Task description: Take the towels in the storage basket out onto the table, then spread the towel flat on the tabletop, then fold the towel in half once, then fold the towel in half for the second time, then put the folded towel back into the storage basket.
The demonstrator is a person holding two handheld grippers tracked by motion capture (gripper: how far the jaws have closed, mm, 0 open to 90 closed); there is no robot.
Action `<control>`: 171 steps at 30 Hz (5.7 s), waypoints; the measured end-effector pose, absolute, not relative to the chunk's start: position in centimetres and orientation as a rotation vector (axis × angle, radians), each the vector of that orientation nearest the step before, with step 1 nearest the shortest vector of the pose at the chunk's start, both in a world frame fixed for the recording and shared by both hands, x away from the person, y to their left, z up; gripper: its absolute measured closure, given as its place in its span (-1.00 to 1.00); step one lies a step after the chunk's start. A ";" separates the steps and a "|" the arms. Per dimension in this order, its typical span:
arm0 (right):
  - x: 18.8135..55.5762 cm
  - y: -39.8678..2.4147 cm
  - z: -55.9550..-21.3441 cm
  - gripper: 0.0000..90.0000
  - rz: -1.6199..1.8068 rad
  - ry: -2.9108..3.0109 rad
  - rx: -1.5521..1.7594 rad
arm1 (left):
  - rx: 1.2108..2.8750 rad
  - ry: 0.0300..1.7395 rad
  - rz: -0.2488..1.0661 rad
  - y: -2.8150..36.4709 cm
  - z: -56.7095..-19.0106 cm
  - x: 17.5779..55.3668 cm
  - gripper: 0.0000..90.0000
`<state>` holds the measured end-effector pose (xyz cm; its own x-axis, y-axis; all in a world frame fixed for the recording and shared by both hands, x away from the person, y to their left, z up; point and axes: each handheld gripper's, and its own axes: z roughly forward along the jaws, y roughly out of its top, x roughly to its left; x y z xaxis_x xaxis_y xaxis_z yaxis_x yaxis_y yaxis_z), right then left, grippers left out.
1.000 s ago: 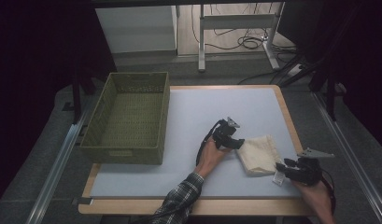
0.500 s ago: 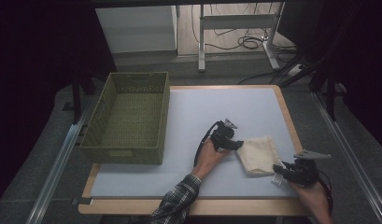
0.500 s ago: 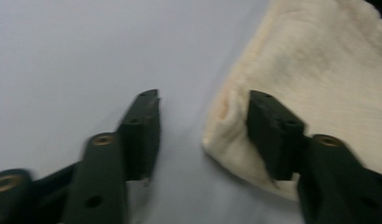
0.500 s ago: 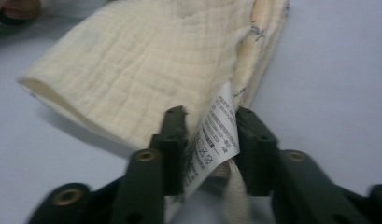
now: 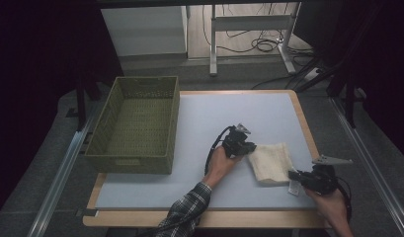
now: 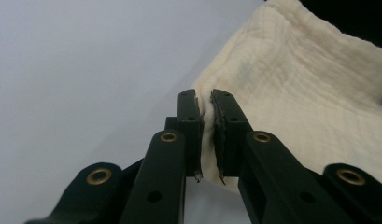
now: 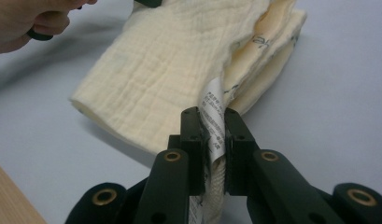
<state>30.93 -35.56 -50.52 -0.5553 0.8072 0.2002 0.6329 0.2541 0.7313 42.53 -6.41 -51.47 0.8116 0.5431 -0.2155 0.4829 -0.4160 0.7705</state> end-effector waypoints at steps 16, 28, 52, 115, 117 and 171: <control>31.8 -32.8 -48.1 0.80 1.265 2.331 1.254 | 2.108 0.750 0.204 -3.3 -48.4 42.3 0.81; 32.7 -30.3 -47.2 0.80 1.308 2.359 1.185 | 2.099 0.777 0.260 -0.9 -47.1 42.2 0.82; 35.0 -24.7 -45.1 0.79 1.350 2.398 1.064 | 2.096 0.839 0.428 4.1 -43.3 42.3 0.81; 41.9 -8.5 -38.6 0.80 1.427 2.438 0.887 | 2.010 1.053 0.730 19.9 -35.8 43.6 0.81; 42.0 -7.0 -38.6 0.79 1.422 2.451 0.867 | 2.009 1.069 0.740 20.8 -35.7 43.6 0.81; 41.6 12.5 -43.3 0.79 0.911 2.812 0.596 | 2.204 1.327 0.700 31.5 -43.6 44.3 0.80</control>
<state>41.65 12.53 -43.31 -0.9143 0.4050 0.0015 0.3290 0.7405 0.5860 44.27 31.55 -43.55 0.4022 0.8973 0.1822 0.6569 -0.4214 0.6252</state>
